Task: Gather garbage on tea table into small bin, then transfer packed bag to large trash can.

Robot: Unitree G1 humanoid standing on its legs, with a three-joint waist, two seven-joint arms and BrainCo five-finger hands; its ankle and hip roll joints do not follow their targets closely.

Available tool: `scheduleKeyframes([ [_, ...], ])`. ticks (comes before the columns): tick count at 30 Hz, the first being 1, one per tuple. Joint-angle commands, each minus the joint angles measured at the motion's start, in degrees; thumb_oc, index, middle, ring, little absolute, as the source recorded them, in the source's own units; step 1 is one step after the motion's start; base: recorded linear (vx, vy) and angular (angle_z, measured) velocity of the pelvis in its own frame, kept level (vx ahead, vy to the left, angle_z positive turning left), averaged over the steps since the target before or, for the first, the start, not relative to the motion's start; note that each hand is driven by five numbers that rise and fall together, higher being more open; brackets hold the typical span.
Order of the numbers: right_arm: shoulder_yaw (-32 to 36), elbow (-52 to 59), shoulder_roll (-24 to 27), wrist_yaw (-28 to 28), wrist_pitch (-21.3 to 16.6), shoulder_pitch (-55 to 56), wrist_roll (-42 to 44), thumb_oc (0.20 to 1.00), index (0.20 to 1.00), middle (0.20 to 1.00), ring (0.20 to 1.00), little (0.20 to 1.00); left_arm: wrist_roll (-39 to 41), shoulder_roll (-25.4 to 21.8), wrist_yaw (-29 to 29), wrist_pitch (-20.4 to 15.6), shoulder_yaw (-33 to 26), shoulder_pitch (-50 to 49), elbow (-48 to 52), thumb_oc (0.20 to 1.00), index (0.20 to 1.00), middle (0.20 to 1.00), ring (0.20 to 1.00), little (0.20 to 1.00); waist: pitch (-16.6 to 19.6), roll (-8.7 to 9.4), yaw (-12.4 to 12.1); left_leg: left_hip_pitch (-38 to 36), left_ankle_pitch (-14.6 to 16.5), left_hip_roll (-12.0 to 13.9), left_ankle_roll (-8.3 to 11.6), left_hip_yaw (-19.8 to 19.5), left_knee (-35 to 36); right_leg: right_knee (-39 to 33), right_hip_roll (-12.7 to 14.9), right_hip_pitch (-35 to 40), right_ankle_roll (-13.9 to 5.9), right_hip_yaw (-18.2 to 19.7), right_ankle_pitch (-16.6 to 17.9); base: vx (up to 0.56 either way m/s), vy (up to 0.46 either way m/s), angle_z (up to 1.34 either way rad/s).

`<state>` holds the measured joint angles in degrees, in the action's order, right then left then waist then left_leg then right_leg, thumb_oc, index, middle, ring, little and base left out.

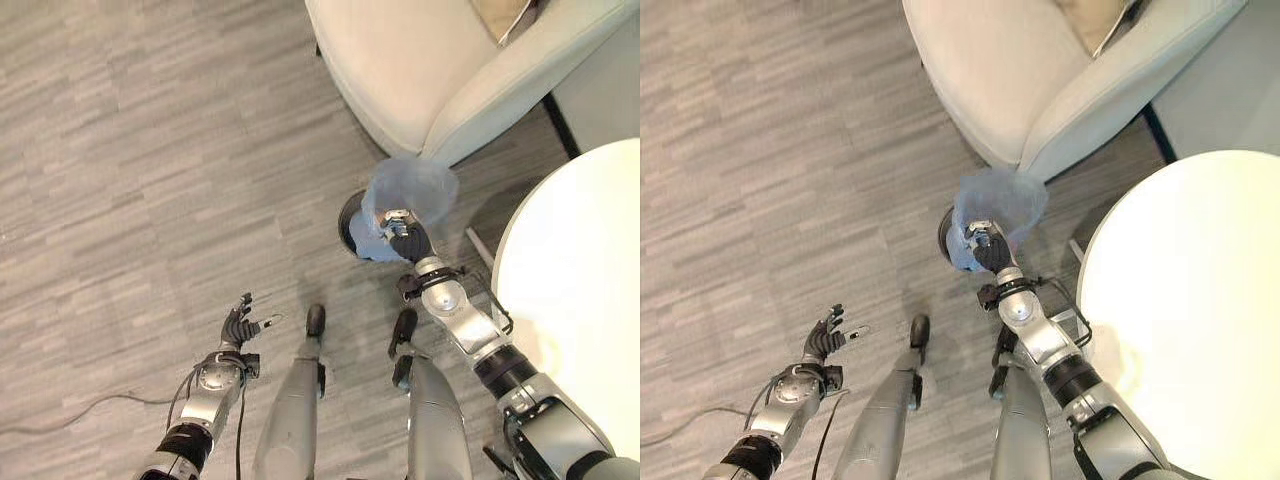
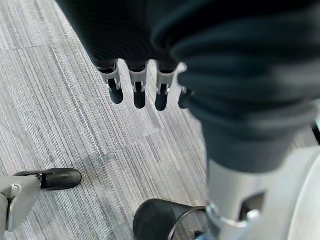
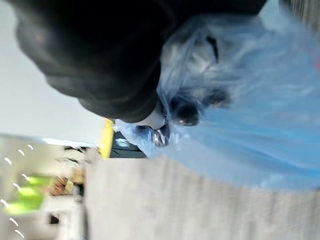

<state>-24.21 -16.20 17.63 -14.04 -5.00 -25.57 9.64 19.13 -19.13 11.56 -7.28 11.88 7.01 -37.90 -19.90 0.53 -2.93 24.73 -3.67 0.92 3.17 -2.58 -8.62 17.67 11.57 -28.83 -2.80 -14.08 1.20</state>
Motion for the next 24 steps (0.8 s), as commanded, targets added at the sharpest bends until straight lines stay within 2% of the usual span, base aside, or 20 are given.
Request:
scheduleKeyframes([
  [1, 1.8, 4.7, -0.7, 3.4, -5.9, -3.3, 5.8, 0.2, 0.2, 0.2, 0.2, 0.2, 0.4, -1.3, -0.8, -0.6, -0.6, -1.8, 0.3, 1.0, 1.0, 1.0, 1.0, 1.0, -1.0, 0.48, -0.6, -4.6, 6.4, -2.7, -2.15, 3.4, 1.2, -5.1, -1.2, 5.3, -3.68, 0.4, -0.7, 0.04, 0.033, -0.06],
  [4, 2.3, 9.8, -1.3, 6.3, -6.5, 1.2, 8.4, 0.2, 0.2, 0.2, 0.2, 0.2, 0.6, -0.6, -1.6, -0.4, -1.8, -5.5, 2.3, 1.0, 1.0, 1.0, 1.0, 1.0, 1.5, 1.29, -0.2, -10.5, 6.6, -2.6, -2.12, 4.5, 3.7, -9.2, -1.7, 12.0, -4.25, 0.3, -0.2, 0.05, 0.06, -0.08],
  [6, 2.4, 10.4, -1.3, 6.8, -6.5, 1.9, 8.6, 0.2, 0.2, 0.2, 0.2, 0.2, 0.7, -0.6, -1.9, -0.4, -2.0, -6.2, 2.7, 1.0, 1.0, 1.0, 1.0, 1.0, 2.1, 1.49, -0.1, -11.7, 6.7, -2.6, -2.11, 4.7, 4.1, -10.1, -1.8, 13.3, -4.38, 0.4, 0.0, 0.01, 0.036, -0.12],
  [8, 2.8, 13.8, -0.4, 8.1, -6.1, 3.7, 7.5, 0.2, 0.2, 0.2, 0.2, 0.2, 0.5, -0.5, -2.7, -0.2, -3.1, -8.5, 3.7, 1.0, 1.0, 1.0, 1.0, 1.0, 4.2, 2.39, 0.1, -14.8, 6.9, -2.9, -2.33, 5.8, 5.5, -12.7, -2.6, 16.1, -4.98, 0.8, 1.1, 0.03, 0.088, -0.15],
  [10, 3.0, 15.3, -0.2, 8.9, -5.9, 4.5, 7.0, 0.2, 0.2, 0.2, 0.2, 0.2, 0.0, -0.7, -3.0, -0.1, -3.9, -10.3, 5.1, 1.0, 1.0, 1.0, 1.0, 1.0, 5.1, 2.36, -0.1, -16.7, 6.8, -2.8, -2.53, 6.5, 6.9, -12.9, -2.9, 17.0, -5.6, 1.6, 1.7, -0.02, 0.077, -0.33],
  [11, 3.1, 16.2, -0.5, 9.4, -5.7, 5.0, 6.7, 0.2, 0.2, 0.2, 0.2, 0.2, 0.0, -1.0, -3.3, 0.1, -4.3, -10.7, 5.6, 1.0, 1.0, 1.0, 1.0, 1.0, 5.0, 2.04, -0.1, -17.7, 6.5, -2.3, -2.87, 6.7, 7.4, -10.8, -2.6, 16.3, -5.99, 2.4, 1.6, -0.12, -0.001, -0.53],
  [13, 4.1, 17.2, -0.5, 9.4, -5.8, 6.4, 6.5, 0.2, 0.2, 0.2, 0.2, 0.2, -0.3, -1.8, -3.2, 0.0, -4.2, -9.8, 6.0, 1.0, 1.0, 1.0, 1.0, 1.0, 4.0, 1.67, 0.4, -16.7, 5.9, -1.9, -3.27, 6.2, 5.9, -4.5, -3.9, 15.6, -6.23, 6.4, -1.1, -0.16, -0.014, -0.18],
  [14, 4.1, 17.2, -0.5, 9.4, -5.8, 6.4, 6.5, 0.2, 0.2, 0.2, 0.2, 0.2, -0.3, -1.8, -3.2, 0.0, -4.2, -9.8, 6.0, 1.0, 1.0, 1.0, 1.0, 1.0, 4.1, 1.69, 0.4, -16.4, 5.8, -1.9, -3.28, 6.2, 5.9, -4.6, -3.9, 15.4, -6.22, 6.5, -0.9, -0.16, -0.034, 0.14],
  [16, 6.0, 17.8, 0.5, 8.7, -6.2, 7.7, 5.2, 0.2, 0.2, 0.2, 0.2, 0.2, -0.8, -2.5, -3.1, 0.0, -4.5, -8.8, 6.5, 1.0, 1.0, 1.0, 1.0, 1.0, 4.5, 1.08, 0.3, -14.4, 4.5, -1.2, -3.11, 5.0, 4.4, 2.7, -6.5, 16.8, -5.34, 9.8, -4.7, -0.22, -0.127, 0.19],
  [17, 6.0, 17.8, 0.5, 8.7, -6.2, 7.6, 5.2, 0.2, 0.2, 0.2, 0.2, 0.2, -0.8, -2.5, -3.1, 0.0, -4.5, -8.7, 6.5, 1.0, 1.0, 1.0, 1.0, 1.0, 4.7, 1.03, 0.3, -14.2, 4.4, -1.2, -3.09, 5.0, 4.5, 2.6, -6.6, 16.6, -5.31, 9.8, -4.5, -0.2, -0.228, 0.42],
  [18, 6.4, 17.9, 0.9, 8.5, -5.8, 8.1, 4.6, 0.2, 0.2, 0.2, 0.2, 0.2, -0.4, -2.7, -2.8, -0.1, -4.4, -8.5, 6.6, 1.0, 1.0, 1.0, 1.0, 1.0, 5.5, 1.44, -0.2, -13.5, 3.5, -1.3, -2.57, 3.8, 4.5, 1.1, -8.0, 18.7, -4.12, 11.0, -7.1, -0.06, -0.131, 0.68],
  [19, 6.4, 17.9, 0.9, 8.5, -5.8, 8.1, 4.6, 0.2, 0.2, 0.2, 0.2, 0.2, -0.4, -2.8, -2.8, -0.1, -4.4, -8.5, 6.6, 1.0, 1.0, 1.0, 1.0, 1.0, 5.5, 1.43, -0.2, -13.5, 3.4, -1.3, -2.55, 3.7, 4.5, 1.1, -8.0, 18.7, -4.11, 10.9, -7.1, -0.2, -0.406, 0.82],
  [20, 5.5, 17.1, 1.4, 8.0, -5.4, 6.9, 4.3, 0.2, 0.2, 0.2, 0.2, 0.2, 0.5, -2.3, -2.3, -0.2, -4.4, -8.2, 6.7, 1.0, 1.0, 1.0, 1.0, 1.0, 6.5, 2.02, -1.3, -11.0, 0.6, -1.2, -0.67, 2.8, 4.8, -7.0, -10.3, 21.7, -1.86, 11.5, -8.3, -0.19, -0.33, 0.51],
  [21, 5.5, 17.2, 1.7, 7.7, -5.3, 6.7, 4.4, 0.2, 0.2, 0.2, 0.2, 0.2, 0.8, -2.2, -2.5, -0.1, -4.3, -8.3, 7.0, 1.0, 1.0, 1.0, 1.0, 1.0, 6.4, 1.93, -1.6, -9.5, -0.3, -1.1, -0.15, 2.4, 4.3, -8.5, -10.7, 22.1, -1.42, 11.4, -8.6, -0.32, -0.484, 0.42],
  [22, 5.4, 17.3, 3.0, 8.1, -5.1, 6.4, 4.7, 0.2, 0.2, 0.2, 0.2, 0.2, 0.5, -2.0, -3.1, 0.2, -4.1, -8.8, 7.7, 1.0, 1.0, 1.0, 1.0, 1.0, 6.1, 1.36, -1.8, -7.5, -1.7, -0.7, 1.16, 2.0, 4.2, -11.4, -11.7, 22.3, -0.61, 10.5, -8.5, -0.34, -0.289, 0.57],
  [23, 5.2, 17.1, 4.0, 7.9, -5.1, 6.0, 4.9, 0.2, 0.2, 0.2, 0.2, 0.2, 0.0, -1.5, -3.4, 0.2, -3.7, -8.5, 8.3, 1.0, 1.0, 1.0, 1.0, 1.0, 5.3, 0.65, -1.5, -5.7, -2.3, -0.5, 2.17, 3.4, 3.1, -12.8, -11.2, 21.7, -0.5, 8.8, -7.3, -0.35, -0.239, 0.87],
  [24, 5.1, 16.8, 4.3, 7.9, -5.0, 5.7, 5.0, 0.2, 0.2, 0.2, 0.2, 0.2, 0.0, -1.3, -3.5, 0.2, -3.7, -8.4, 8.7, 1.0, 1.0, 1.0, 1.0, 1.0, 5.3, 0.59, -1.2, -5.4, -1.7, -0.4, 1.93, 4.8, 2.3, -13.3, -10.8, 21.4, -0.56, 8.0, -6.8, -0.28, -0.107, 0.94],
])
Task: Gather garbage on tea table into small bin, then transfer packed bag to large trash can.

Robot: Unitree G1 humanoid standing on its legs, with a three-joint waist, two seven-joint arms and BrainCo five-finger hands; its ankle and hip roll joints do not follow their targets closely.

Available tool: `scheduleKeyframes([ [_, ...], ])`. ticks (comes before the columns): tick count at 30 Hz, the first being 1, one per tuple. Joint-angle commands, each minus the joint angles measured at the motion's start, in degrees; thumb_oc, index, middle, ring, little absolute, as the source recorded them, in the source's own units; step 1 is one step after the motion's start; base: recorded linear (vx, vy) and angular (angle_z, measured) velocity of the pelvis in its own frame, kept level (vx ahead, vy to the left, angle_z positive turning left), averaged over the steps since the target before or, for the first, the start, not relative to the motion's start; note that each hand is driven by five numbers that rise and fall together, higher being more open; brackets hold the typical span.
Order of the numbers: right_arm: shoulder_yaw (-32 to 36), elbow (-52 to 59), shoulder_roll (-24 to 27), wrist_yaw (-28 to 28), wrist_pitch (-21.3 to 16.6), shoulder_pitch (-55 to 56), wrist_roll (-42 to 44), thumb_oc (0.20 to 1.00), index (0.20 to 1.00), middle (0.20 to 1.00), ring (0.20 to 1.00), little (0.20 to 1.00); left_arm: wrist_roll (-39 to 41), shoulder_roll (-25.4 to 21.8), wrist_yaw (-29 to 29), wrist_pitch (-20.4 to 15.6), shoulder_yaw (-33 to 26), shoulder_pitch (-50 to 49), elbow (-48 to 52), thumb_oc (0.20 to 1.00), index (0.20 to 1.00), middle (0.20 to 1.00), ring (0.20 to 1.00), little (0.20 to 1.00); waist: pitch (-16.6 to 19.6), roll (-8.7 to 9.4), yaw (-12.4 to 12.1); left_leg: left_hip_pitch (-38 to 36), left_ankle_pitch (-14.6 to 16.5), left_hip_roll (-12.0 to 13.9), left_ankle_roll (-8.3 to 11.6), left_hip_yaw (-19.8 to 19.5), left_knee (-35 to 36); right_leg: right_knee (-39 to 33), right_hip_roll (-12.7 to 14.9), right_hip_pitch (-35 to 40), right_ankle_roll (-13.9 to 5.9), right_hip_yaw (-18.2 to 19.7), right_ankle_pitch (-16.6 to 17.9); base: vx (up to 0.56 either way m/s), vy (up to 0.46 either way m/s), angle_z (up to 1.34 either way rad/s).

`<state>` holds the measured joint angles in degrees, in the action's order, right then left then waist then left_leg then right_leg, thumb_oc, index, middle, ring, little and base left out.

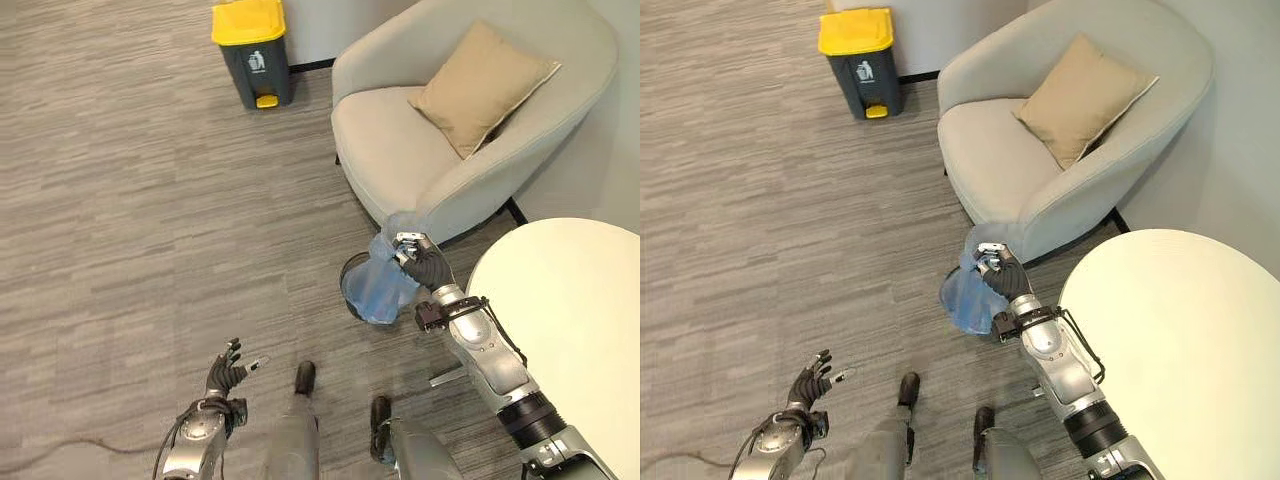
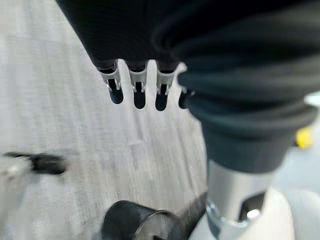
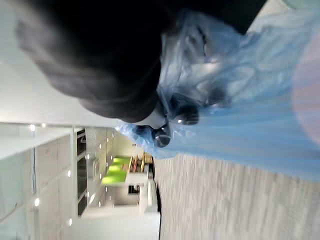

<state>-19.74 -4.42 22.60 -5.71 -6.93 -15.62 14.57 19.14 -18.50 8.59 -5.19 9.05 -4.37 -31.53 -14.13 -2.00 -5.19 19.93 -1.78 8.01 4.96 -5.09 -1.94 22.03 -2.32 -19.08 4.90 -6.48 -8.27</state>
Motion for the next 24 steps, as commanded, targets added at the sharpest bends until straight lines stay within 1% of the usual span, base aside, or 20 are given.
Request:
scheduleKeyframes([
  [1, 0.3, 4.9, -0.5, -0.4, -2.9, -4.4, 0.1, 0.2, 0.2, 0.2, 0.2, 0.2, -0.2, -1.8, -0.8, -2.0, -0.8, 3.0, 2.8, 1.0, 1.0, 1.0, 1.0, 1.0, -0.4, 3.27, 1.3, -1.1, -2.7, -7.1, -0.21, 8.7, -4.9, -18.4, 3.8, 11.3, -8.42, -0.4, 3.3, -0.12, -0.026, 0.76],
  [2, 0.3, 4.9, -0.5, -0.4, -2.9, -4.5, 0.1, 0.2, 0.2, 0.2, 0.2, 0.2, -0.2, -1.8, -0.8, -2.0, -0.8, 3.0, 2.8, 1.0, 1.0, 1.0, 1.0, 1.0, -0.4, 3.24, 1.4, -1.1, -2.6, -7.1, -0.21, 8.7, -5.1, -18.4, 3.7, 11.4, -8.43, -0.4, 3.3, -0.17, -0.083, 0.68],
  [3, -1.1, 4.5, 0.0, 0.4, -2.3, -5.7, 0.4, 0.2, 0.2, 0.2, 0.2, 0.2, -0.6, -1.9, -1.9, -2.2, -0.4, 2.6, 5.5, 1.0, 1.0, 1.0, 1.0, 1.0, -0.1, 3.83, 2.3, -4.1, 1.9, -6.3, -1.08, 11.1, -8.0, -19.7, 5.4, 11.0, -8.6, -2.2, 5.1, -0.17, -0.1, 0.83],
  [4, -2.2, 4.2, 0.4, 1.5, -2.0, -6.7, 0.6, 0.2, 0.2, 0.2, 0.2, 0.2, -0.2, -1.7, -2.4, -2.4, 0.0, 2.8, 6.9, 1.0, 1.0, 1.0, 1.0, 1.0, 0.0, 4.04, 2.9, -6.5, 4.0, -5.5, -1.11, 11.5, -8.9, -20.0, 6.0, 10.6, -8.56, -3.3, 5.6, -0.19, -0.117, 0.83],
  [5, -3.0, 4.1, 0.8, 2.3, -1.4, -7.3, 0.9, 0.2, 0.2, 0.2, 0.2, 0.2, -0.6, -1.9, -2.8, -2.5, 0.6, 3.5, 8.4, 1.0, 1.0, 1.0, 1.0, 1.0, 0.6, 4.03, 3.6, -8.7, 5.0, -4.7, -0.81, 11.7, -8.3, -20.8, 6.2, 10.7, -8.53, -4.4, 5.9, -0.08, -0.053, 0.76],
  [7, -3.3, 4.0, 1.0, 2.8, -1.2, -7.4, 1.2, 0.2, 0.2, 0.2, 0.2, 0.2, -0.7, -2.0, -3.0, -2.6, 0.8, 3.7, 9.3, 1.0, 1.0, 1.0, 1.0, 1.0, 1.0, 3.93, 3.9, -9.8, 5.0, -4.4, -0.51, 11.8, -7.4, -21.2, 6.1, 10.9, -8.66, -4.9, 6.0, -0.02, 0.003, 0.54],
  [8, -3.4, 4.1, 1.8, 3.3, -1.1, -7.5, 1.6, 0.2, 0.2, 0.2, 0.2, 0.2, -1.9, -2.8, -4.0, -3.0, 2.5, 5.1, 12.3, 1.0, 1.0, 1.0, 1.0, 1.0, 1.7, 3.56, 4.5, -11.6, 3.6, -3.4, 0.31, 13.6, -3.0, -21.8, 6.1, 11.3, -8.74, -6.7, 6.6, -0.03, 0.04, 0.45],
  [9, -3.7, 4.2, 1.9, 3.7, -1.1, -7.6, 1.7, 0.2, 0.2, 0.2, 0.2, 0.2, -2.9, -3.2, -4.4, -3.0, 3.1, 5.5, 13.6, 1.0, 1.0, 1.0, 1.0, 1.0, 2.1, 3.55, 4.6, -12.2, 3.4, -3.3, 0.41, 13.7, -1.8, -21.9, 6.0, 11.4, -8.83, -7.0, 6.7, -0.03, 0.041, 0.52],
  [10, -3.6, 4.2, 1.9, 3.7, -1.1, -7.5, 1.7, 0.2, 0.2, 0.2, 0.2, 0.2, -2.9, -3.2, -4.4, -3.0, 3.1, 5.5, 13.7, 1.0, 1.0, 1.0, 1.0, 1.0, 2.0, 3.55, 4.6, -12.4, 3.3, -3.3, 0.41, 13.7, -1.6, -21.9, 6.0, 11.4, -8.84, -7.0, 6.8, 0.01, 0.044, 0.45],
  [11, -4.0, 4.7, 1.9, 4.5, -1.3, -7.6, 2.4, 0.2, 0.2, 0.2, 0.2, 0.2, -5.0, -4.0, -5.2, -3.5, 4.5, 6.5, 16.3, 1.0, 1.0, 1.0, 1.0, 1.0, 2.8, 3.78, 4.8, -13.7, 3.1, -3.4, 0.48, 13.4, 0.2, -22.2, 5.8, 11.8, -9.04, -6.9, 7.0, 0.02, 0.036, 0.38],
  [13, -4.4, 5.4, 1.8, 5.4, -1.5, -7.5, 2.9, 0.2, 0.2, 0.2, 0.2, 0.2, -7.3, -4.9, -6.1, -3.8, 5.6, 7.2, 18.8, 1.0, 1.0, 1.0, 1.0, 1.0, 3.6, 4.07, 5.0, -14.9, 2.9, -3.4, 0.5, 13.7, 1.6, -22.4, 5.7, 12.2, -9.23, -6.9, 7.2, 0.04, 0.052, 0.03],
  [16, -5.2, 6.2, 1.5, 6.3, -1.7, -7.8, 3.0, 0.2, 0.2, 0.2, 0.2, 0.2, -12.1, -6.5, -6.6, -4.4, 7.9, 9.1, 22.5, 1.0, 1.0, 1.0, 1.0, 1.0, 4.5, 4.71, 5.2, -16.9, 3.3, -3.6, 0.37, 14.2, 2.4, -22.6, 5.6, 13.5, -9.49, -6.2, 7.4, 0.05, 0.048, -0.1],
  [17, -6.1, 6.2, 0.8, 6.8, -1.9, -8.4, 3.3, 0.2, 0.2, 0.2, 0.2, 0.2, -13.6, -6.5, -6.3, -4.7, 9.4, 10.5, 23.5, 1.0, 1.0, 1.0, 1.0, 1.0, 5.3, 5.29, 5.5, -18.3, 3.9, -3.7, 0.21, 14.5, 2.5, -22.9, 5.6, 14.6, -9.69, -5.8, 7.4, 0.09, 0.054, -0.2],
  [19, -7.5, 6.3, -0.8, 6.9, -1.9, -10.0, 4.0, 0.2, 0.2, 0.2, 0.2, 0.2, -17.3, -6.6, -4.8, -4.8, 11.8, 14.0, 23.9, 1.0, 1.0, 1.0, 1.0, 1.0, 6.8, 5.95, 5.9, -20.5, 4.8, -4.0, -0.1, 15.3, 3.3, -23.7, 5.6, 16.4, -10.16, -5.0, 7.6, 0.1, 0.062, -0.27],
  [20, -7.5, 6.3, -0.8, 6.9, -1.9, -10.0, 4.0, 0.2, 0.2, 0.2, 0.2, 0.2, -17.3, -6.6, -4.8, -4.8, 11.8, 14.0, 23.9, 1.0, 1.0, 1.0, 1.0, 1.0, 6.7, 5.95, 5.8, -20.5, 4.8, -4.0, -0.1, 15.3, 3.3, -23.7, 5.6, 16.4, -10.16, -5.0, 7.6, 0.08, 0.056, -0.24],
  [22, -8.8, 6.3, -2.2, 7.0, -1.9, -11.8, 4.6, 0.2, 0.2, 0.2, 0.2, 0.2, -19.1, -5.9, -3.9, -4.1, 13.4, 16.5, 22.4, 1.0, 1.0, 1.0, 1.0, 1.0, 8.0, 6.26, 6.2, -21.8, 5.1, -4.1, -0.28, 15.7, 4.0, -24.0, 5.6, 17.3, -10.39, -4.7, 7.7, 0.06, 0.045, -0.09],
  [24, -9.1, 6.3, -2.6, 6.9, -1.9, -12.3, 5.0, 0.2, 0.2, 0.2, 0.2, 0.2, -19.3, -5.6, -3.8, -3.9, 13.9, 17.2, 21.5, 1.0, 1.0, 1.0, 1.0, 1.0, 8.2, 6.3, 6.2, -22.2, 5.1, -4.1, -0.33, 15.8, 4.2, -24.2, 5.5, 17.6, -10.4, -4.6, 7.7, 0.02, 0.032, -0.06],
])
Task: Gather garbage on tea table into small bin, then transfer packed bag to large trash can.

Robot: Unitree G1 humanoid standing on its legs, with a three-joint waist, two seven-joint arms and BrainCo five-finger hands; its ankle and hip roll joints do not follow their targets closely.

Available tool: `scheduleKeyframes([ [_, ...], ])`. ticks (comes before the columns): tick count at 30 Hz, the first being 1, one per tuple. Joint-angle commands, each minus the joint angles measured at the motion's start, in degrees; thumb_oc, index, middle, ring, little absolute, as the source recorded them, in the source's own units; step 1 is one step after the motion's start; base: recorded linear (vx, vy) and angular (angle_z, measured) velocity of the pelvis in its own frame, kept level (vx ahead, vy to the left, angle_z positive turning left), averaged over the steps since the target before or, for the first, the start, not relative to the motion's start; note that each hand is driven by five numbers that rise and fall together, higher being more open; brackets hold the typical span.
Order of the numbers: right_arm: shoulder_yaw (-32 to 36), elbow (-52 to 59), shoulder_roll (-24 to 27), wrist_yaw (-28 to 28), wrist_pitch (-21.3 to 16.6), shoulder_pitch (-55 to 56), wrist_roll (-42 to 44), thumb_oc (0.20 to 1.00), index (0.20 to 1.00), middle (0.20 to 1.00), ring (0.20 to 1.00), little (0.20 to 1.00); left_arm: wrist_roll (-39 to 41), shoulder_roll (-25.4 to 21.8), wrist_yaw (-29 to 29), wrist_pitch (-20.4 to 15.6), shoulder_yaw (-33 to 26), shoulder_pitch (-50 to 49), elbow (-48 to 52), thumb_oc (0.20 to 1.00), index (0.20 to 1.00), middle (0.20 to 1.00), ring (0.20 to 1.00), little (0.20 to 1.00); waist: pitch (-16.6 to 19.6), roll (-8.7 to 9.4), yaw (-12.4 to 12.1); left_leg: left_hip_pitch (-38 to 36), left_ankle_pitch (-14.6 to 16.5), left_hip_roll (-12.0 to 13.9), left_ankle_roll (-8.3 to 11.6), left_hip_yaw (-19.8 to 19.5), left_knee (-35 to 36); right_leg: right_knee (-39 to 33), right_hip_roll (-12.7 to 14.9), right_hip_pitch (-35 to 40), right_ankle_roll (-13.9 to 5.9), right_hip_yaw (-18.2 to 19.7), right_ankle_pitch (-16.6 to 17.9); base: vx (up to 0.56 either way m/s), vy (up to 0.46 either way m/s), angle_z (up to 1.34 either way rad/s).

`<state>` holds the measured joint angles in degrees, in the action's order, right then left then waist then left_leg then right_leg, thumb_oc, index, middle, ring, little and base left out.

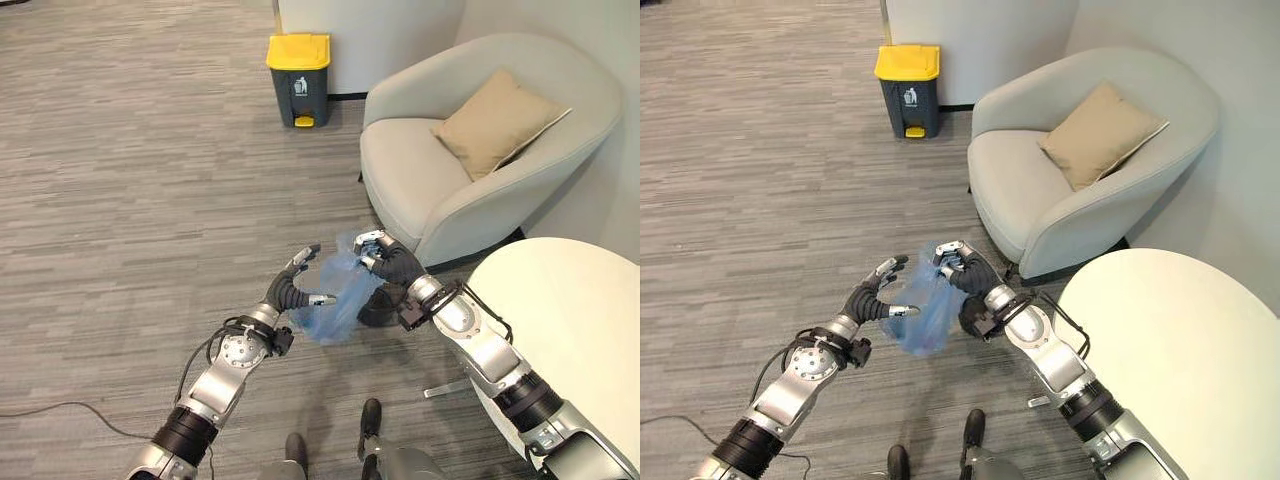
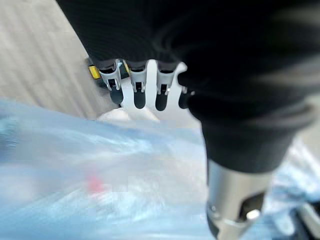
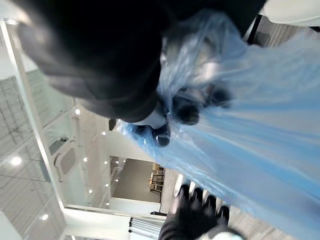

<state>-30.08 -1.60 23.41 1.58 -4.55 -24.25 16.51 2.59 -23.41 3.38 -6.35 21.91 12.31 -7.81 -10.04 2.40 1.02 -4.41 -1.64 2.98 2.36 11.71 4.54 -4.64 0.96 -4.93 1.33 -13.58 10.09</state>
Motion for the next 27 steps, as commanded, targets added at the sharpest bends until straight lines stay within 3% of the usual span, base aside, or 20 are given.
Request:
scheduleKeyframes([
  [1, 0.7, 3.9, -4.2, -0.3, -4.2, -5.2, 3.6, 0.2, 0.2, 0.2, 0.2, 0.2, -2.5, -0.3, 0.9, -2.5, 1.9, 1.2, -3.7, 1.0, 1.0, 1.0, 1.0, 1.0, 4.4, 1.98, 0.1, 1.8, 5.0, 0.8, 2.15, -0.9, -2.0, 2.3, 2.2, 3.7, -6.9, 2.8, -10.5, 0.02, 0.046, -0.08],
  [8, -1.1, 3.8, -6.6, -0.5, -4.1, -8.9, 4.1, 0.2, 0.2, 0.2, 0.2, 0.2, -2.9, 0.2, -0.1, -2.0, 3.9, 1.3, -6.5, 1.0, 1.0, 1.0, 1.0, 1.0, 5.4, 2.25, -0.1, 0.7, 5.1, 0.7, 1.82, -0.3, -1.4, 2.0, 2.3, 4.5, -7.09, 3.2, -10.2, 0.01, 0.032, -0.08],
  [18, -3.9, 5.4, -12.7, -1.2, -4.8, -12.4, 8.0, 0.2, 0.2, 0.2, 0.2, 0.2, -5.7, 2.5, 3.9, -0.5, 4.7, 0.8, -11.1, 1.0, 1.0, 1.0, 1.0, 1.0, 5.8, 3.0, -1.1, 0.1, 5.0, 0.0, 0.84, -0.4, -0.6, 2.3, 2.8, 4.5, -7.47, 3.6, -9.5, -0.01, 0.03, -0.01],
  [27, -10.0, 4.4, -19.0, -0.6, -5.3, -14.4, 12.2, 0.2, 0.2, 0.2, 0.2, 0.2, -6.8, 6.9, 8.6, 0.0, 9.1, 9.7, -14.4, 1.0, 1.0, 1.0, 1.0, 1.0, 5.7, 4.11, -1.0, 0.3, 5.3, -0.7, -0.07, 0.0, -0.8, 3.0, 3.4, 3.4, -7.87, 4.5, -8.7, -0.01, 0.031, -0.08],
])
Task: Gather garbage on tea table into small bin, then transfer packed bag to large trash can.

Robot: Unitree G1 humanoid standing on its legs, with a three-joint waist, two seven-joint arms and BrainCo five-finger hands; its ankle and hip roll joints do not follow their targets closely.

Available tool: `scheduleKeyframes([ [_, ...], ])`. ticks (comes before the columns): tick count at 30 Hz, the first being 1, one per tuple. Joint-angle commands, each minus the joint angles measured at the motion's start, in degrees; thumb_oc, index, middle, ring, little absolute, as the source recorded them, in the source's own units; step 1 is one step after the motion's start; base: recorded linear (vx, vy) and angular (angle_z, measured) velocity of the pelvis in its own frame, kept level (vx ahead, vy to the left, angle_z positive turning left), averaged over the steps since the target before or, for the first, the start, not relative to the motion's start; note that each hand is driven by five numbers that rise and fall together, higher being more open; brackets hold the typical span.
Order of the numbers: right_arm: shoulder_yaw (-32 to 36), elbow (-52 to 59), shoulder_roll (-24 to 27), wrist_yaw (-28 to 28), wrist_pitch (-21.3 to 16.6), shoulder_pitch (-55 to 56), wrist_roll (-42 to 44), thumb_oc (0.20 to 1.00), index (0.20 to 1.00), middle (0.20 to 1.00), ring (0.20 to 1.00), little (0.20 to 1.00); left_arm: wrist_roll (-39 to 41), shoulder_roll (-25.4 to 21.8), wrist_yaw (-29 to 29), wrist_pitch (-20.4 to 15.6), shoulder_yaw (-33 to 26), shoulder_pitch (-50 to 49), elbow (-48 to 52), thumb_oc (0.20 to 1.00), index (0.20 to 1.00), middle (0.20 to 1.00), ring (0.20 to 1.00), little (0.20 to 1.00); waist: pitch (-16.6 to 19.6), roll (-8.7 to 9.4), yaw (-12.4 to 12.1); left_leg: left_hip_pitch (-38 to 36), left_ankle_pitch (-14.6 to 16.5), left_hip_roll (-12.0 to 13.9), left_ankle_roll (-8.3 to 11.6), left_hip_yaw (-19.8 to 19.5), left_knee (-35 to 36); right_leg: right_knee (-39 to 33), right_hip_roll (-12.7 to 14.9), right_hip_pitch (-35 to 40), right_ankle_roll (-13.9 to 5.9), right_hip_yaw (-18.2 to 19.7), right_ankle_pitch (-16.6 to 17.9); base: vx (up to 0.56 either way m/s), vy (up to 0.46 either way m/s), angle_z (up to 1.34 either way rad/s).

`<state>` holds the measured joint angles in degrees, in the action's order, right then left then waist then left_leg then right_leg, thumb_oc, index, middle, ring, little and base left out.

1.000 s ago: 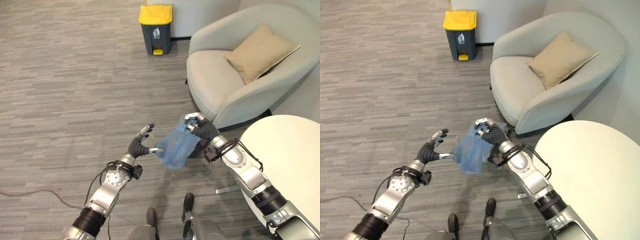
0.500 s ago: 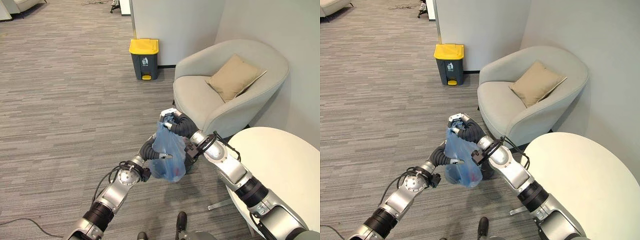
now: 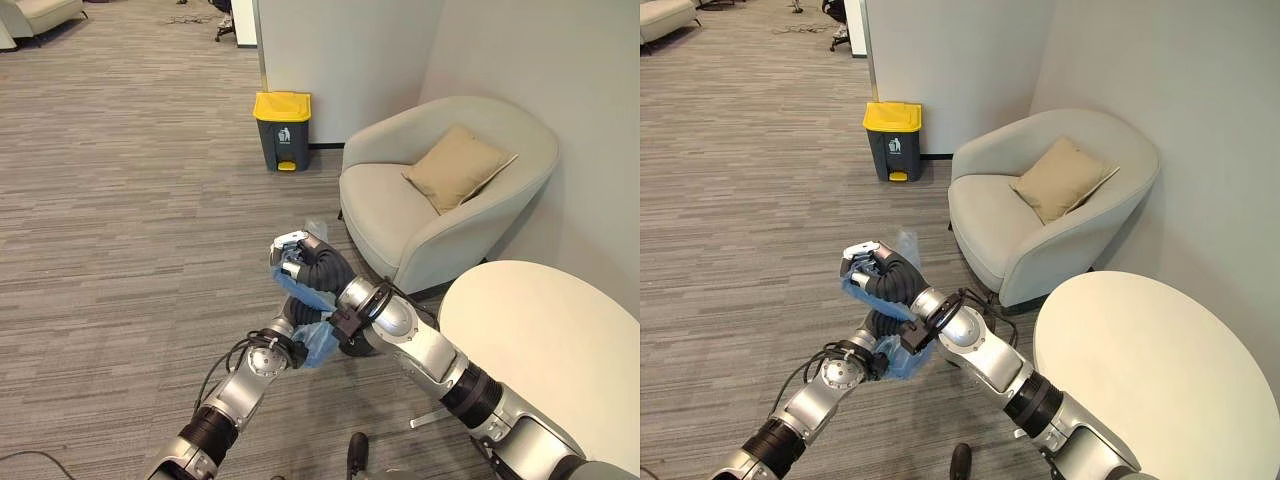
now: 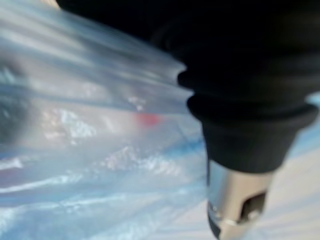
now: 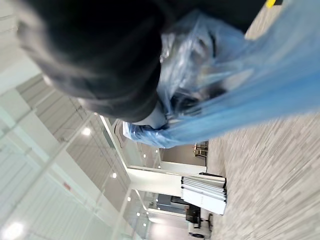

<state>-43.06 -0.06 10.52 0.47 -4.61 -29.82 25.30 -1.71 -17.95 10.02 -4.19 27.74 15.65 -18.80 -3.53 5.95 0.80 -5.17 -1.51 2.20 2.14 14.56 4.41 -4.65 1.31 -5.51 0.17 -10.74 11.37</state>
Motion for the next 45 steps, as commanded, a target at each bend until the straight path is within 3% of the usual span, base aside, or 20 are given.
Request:
scheduleKeyframes([
  [1, 2.3, 2.7, -6.3, 0.6, -5.2, -9.4, 3.5, 0.2, 0.2, 0.2, 0.2, 0.2, -1.9, 1.7, 2.5, -2.2, 3.4, 7.5, -3.4, 0.2, 0.2, 0.2, 0.2, 0.2, -0.7, 0.64, -0.8, 1.1, 5.2, 0.0, 0.06, -2.9, -0.8, 3.0, 3.2, 4.1, -6.75, 1.7, -10.0, 0.02, 0.031, -0.03],
  [14, 2.0, 0.5, -4.0, 1.6, -3.9, -7.7, 0.9, 0.2, 0.2, 0.2, 0.2, 0.2, 3.2, 0.7, 3.1, -4.0, -0.8, 5.8, 2.1, 0.2, 0.2, 0.2, 0.2, 0.2, -0.1, 0.47, -0.8, 0.4, 5.4, -0.4, -0.23, -2.9, -0.6, 2.3, 3.6, 4.9, -6.99, 1.9, -9.7, 0.01, 0.007, -0.01],
  [15, 2.2, 0.3, -3.6, 1.8, -3.6, -7.3, 0.5, 0.363, 0.363, 0.363, 0.363, 0.363, 3.5, 0.4, 3.1, -4.1, -1.2, 5.3, 2.8, 0.2, 0.2, 0.2, 0.2, 0.2, -0.1, 0.46, -0.9, 0.5, 5.4, -0.5, -0.25, -3.0, -0.6, 2.4, 3.6, 4.9, -7.02, 1.8, -9.7, 0.0, 0.0, 0.0],
  [16, 2.7, 0.0, -2.1, 1.7, -3.2, -6.4, -2.5, 1.0, 1.0, 1.0, 1.0, 1.0, 4.3, 0.0, 3.0, -4.3, -2.5, 3.9, 4.3, 0.2, 0.2, 0.2, 0.2, 0.2, -0.1, 0.46, -1.0, 0.4, 5.2, -0.5, -0.28, -3.1, -0.4, 2.2, 3.7, 5.0, -7.1, 1.8, -9.6, 0.0, 0.0, 0.0],
  [20, 3.8, 0.7, 0.2, 1.1, -2.9, -6.1, -8.2, 1.0, 1.0, 1.0, 1.0, 1.0, 5.0, -0.5, 3.2, -4.5, -4.3, 2.0, 5.8, 0.2, 0.2, 0.2, 0.2, 0.2, -0.1, 0.37, -1.1, 0.4, 5.2, -0.6, -0.32, -3.2, -0.2, 2.1, 3.7, 5.0, -7.16, 1.7, -9.6, 0.0, 0.0, 0.0],
  [25, 7.8, 6.0, 7.2, -3.0, -3.9, -5.6, -28.2, 1.0, 1.0, 1.0, 1.0, 1.0, 3.2, -2.3, 4.1, -4.8, -9.4, -3.5, 9.1, 0.2, 0.2, 0.2, 0.2, 0.2, -0.2, 0.03, -1.3, 0.3, 5.3, -0.9, -0.57, -3.5, -0.1, 1.9, 3.8, 5.2, -7.38, 1.7, -9.6, 0.0, 0.0, 0.0],
  [27, 8.6, 6.4, 8.2, -3.9, -4.2, -4.1, -31.7, 1.0, 1.0, 1.0, 1.0, 1.0, 2.4, -2.7, 4.5, -5.2, -10.7, -5.0, 10.1, 0.2, 0.2, 0.2, 0.2, 0.2, -0.2, -0.04, -1.3, 0.3, 5.3, -0.9, -0.6, -3.6, -0.1, 1.9, 3.9, 5.3, -7.43, 1.7, -9.6, 0.0, 0.0, 0.0],
  [31, 10.9, 5.8, 9.0, -3.8, -3.4, 1.3, -31.5, 1.0, 1.0, 1.0, 1.0, 1.0, 2.1, -3.5, 4.8, -4.9, -14.0, -8.8, 9.7, 0.2, 0.2, 0.2, 0.2, 0.2, -0.2, -0.26, -1.4, 0.1, 5.3, -0.9, -0.69, -3.8, -0.1, 1.8, 3.9, 5.7, -7.46, 1.5, -9.7, 0.01, -0.004, 0.0],
  [33, 17.9, 3.8, 12.1, -1.9, -2.3, 14.4, -26.9, 1.0, 1.0, 1.0, 1.0, 1.0, 5.4, -4.4, 2.1, -4.1, -20.5, -15.9, 6.9, 0.2, 0.2, 0.2, 0.2, 0.2, -0.5, -0.64, -1.1, 0.2, 5.3, -1.0, -0.69, -4.1, -0.3, 1.9, 4.0, 5.9, -7.44, 1.2, -9.9, 0.04, -0.014, 0.03],
  [36, 22.7, 0.3, 13.8, -0.5, -1.6, 21.9, -24.4, 1.0, 1.0, 1.0, 1.0, 1.0, 7.4, -5.1, -0.3, -4.1, -24.0, -19.7, 3.9, 0.2, 0.2, 0.2, 0.2, 0.2, -0.9, -0.92, -0.9, 0.4, 5.3, -1.1, -0.66, -4.4, -0.6, 2.1, 4.1, 5.8, -7.49, 0.9, -10.0, 0.0, -0.002, 0.06],
  [45, 32.1, -12.3, 15.4, 1.1, -0.5, 33.6, -25.1, 1.0, 1.0, 1.0, 1.0, 1.0, 9.6, -4.8, -5.3, -3.3, -31.1, -28.3, -3.8, 0.2, 0.2, 0.2, 0.2, 0.2, -2.2, -1.33, -1.4, 1.4, 5.5, -1.1, -0.36, -5.6, -1.8, 2.4, 4.3, 6.1, -7.29, -0.6, -11.0, 0.0, -0.012, 0.02],
])
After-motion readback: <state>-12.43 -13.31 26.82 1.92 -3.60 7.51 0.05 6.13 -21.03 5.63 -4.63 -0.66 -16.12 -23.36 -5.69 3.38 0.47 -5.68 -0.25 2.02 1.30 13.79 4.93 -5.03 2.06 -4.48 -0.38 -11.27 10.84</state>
